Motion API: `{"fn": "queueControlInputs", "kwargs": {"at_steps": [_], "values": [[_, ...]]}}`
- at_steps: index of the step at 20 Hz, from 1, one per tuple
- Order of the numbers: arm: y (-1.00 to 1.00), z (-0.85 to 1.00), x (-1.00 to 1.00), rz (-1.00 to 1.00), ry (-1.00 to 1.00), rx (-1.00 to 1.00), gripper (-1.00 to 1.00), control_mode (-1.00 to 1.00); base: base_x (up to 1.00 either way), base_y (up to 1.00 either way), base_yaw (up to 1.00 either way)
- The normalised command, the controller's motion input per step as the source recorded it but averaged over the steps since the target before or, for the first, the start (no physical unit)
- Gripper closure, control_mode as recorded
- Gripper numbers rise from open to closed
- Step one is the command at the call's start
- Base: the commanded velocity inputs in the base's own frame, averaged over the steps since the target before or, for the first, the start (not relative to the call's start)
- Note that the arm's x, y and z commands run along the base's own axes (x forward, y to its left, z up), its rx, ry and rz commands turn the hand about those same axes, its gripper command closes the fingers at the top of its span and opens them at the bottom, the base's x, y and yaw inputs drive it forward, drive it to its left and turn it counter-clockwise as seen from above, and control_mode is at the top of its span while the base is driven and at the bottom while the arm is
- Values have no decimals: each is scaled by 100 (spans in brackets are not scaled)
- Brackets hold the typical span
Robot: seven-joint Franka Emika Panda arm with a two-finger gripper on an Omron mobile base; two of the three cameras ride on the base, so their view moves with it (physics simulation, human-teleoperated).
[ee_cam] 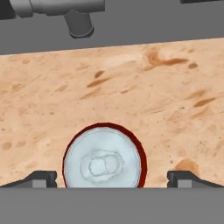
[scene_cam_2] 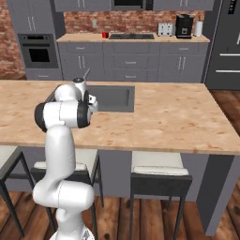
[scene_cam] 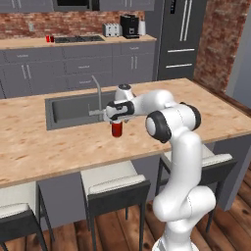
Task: Four empty soda cans are scattered around the kitchen. Gather all the cans and cluster them next to the stove for recycling.
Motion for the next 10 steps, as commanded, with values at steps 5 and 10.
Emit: {"fn": "queueControlInputs", "kwargs": {"at_steps": [5,10], "values": [[0,-13,10,0,0,0,-100,-100,0,0,0],[0,-12,0,0,0,0,-100,-100,0,0,0]]}}
